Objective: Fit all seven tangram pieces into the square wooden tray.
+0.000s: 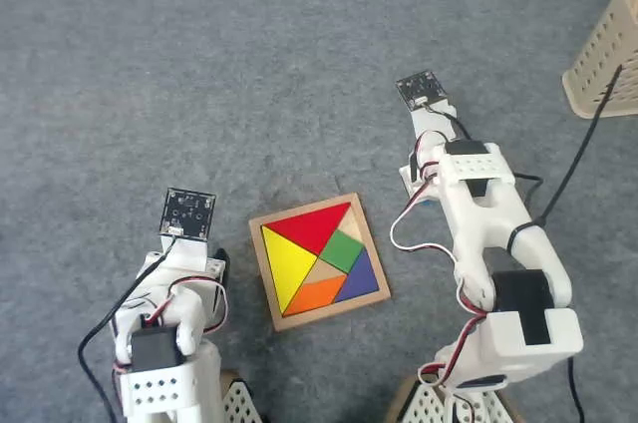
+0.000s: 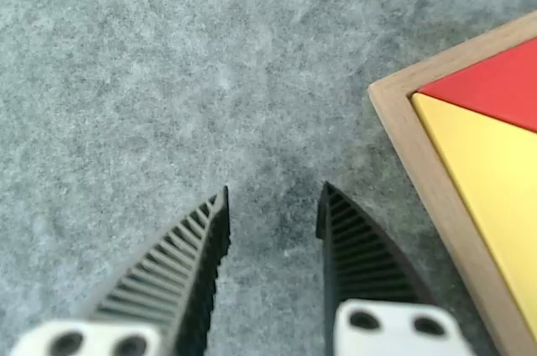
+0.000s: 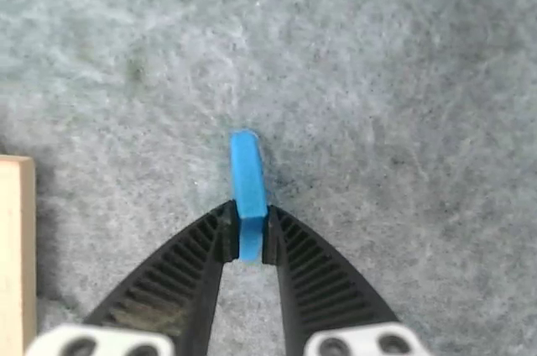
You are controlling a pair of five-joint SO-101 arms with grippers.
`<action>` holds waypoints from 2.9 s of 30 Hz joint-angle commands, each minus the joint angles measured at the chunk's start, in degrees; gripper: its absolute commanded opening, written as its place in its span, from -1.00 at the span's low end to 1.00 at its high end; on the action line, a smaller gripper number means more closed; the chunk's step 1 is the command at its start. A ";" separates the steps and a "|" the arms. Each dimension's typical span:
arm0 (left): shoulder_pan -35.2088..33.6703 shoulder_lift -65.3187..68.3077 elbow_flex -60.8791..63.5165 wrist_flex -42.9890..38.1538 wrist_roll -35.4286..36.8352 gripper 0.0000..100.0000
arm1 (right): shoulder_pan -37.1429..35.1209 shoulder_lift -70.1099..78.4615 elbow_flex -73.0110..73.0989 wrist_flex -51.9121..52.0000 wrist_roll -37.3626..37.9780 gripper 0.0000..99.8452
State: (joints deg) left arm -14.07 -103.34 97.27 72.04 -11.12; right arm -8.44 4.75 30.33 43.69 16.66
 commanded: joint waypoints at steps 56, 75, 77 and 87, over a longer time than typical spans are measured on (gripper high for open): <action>0.00 -0.35 -0.66 0.26 -0.26 -0.66 | -17.63 -8.75 4.22 4.00 -7.30 -0.99; 0.00 -0.35 -0.66 0.26 -0.26 -0.66 | -18.68 -12.88 4.75 7.34 -7.74 -0.99; 0.00 -0.35 -0.66 0.26 -0.26 -0.66 | -19.21 -12.88 4.75 7.52 -7.74 -0.99; 0.00 -0.35 -0.66 0.26 -0.26 -0.66 | -19.47 -12.88 4.84 7.60 -7.65 -0.99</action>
State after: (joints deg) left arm -14.07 -103.34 97.27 72.04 -11.12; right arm -27.52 -4.48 36.92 50.64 9.54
